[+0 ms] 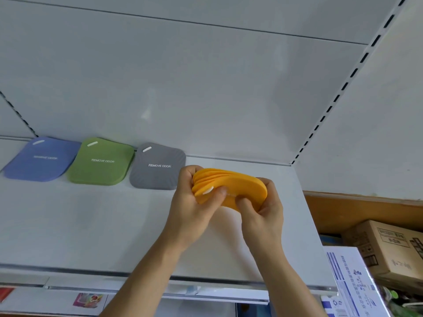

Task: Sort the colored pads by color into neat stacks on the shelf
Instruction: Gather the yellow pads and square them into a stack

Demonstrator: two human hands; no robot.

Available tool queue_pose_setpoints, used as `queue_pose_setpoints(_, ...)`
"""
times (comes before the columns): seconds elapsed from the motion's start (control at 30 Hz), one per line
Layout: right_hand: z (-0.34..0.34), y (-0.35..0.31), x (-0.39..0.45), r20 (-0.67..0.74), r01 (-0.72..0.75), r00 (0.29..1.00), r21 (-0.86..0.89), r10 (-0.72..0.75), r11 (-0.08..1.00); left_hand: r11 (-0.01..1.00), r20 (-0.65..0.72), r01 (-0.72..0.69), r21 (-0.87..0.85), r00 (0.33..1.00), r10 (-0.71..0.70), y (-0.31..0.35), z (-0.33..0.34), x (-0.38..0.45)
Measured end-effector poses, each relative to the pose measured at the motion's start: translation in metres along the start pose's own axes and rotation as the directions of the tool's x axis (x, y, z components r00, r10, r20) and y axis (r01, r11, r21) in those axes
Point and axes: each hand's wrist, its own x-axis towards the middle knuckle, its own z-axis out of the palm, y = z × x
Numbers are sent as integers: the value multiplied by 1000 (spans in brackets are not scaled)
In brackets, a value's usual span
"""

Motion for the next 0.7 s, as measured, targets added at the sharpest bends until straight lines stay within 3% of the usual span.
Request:
queue_pose_setpoints(0.13, -2, 12, 3, 34, -59, 998, -14, 59, 998, 997, 56, 50, -58, 997, -47, -12, -5, 0)
queue_pose_setpoints(0.3, 2, 10, 2, -28, -41, 999, 38, 43, 998, 997, 9, 1, -71, 1000, 0, -12, 7, -5)
queue_pose_setpoints(0.43, -5, 17, 3, 66, -94, 993, -25, 95, 995, 999, -21, 13, -48, 1000, -14, -19, 5, -3)
queue_pose_setpoints(0.7, -6, 17, 1, 96, -129, 987, 3, 128, 992, 999, -35, 13, -46, 999, -15, -21, 5, -1)
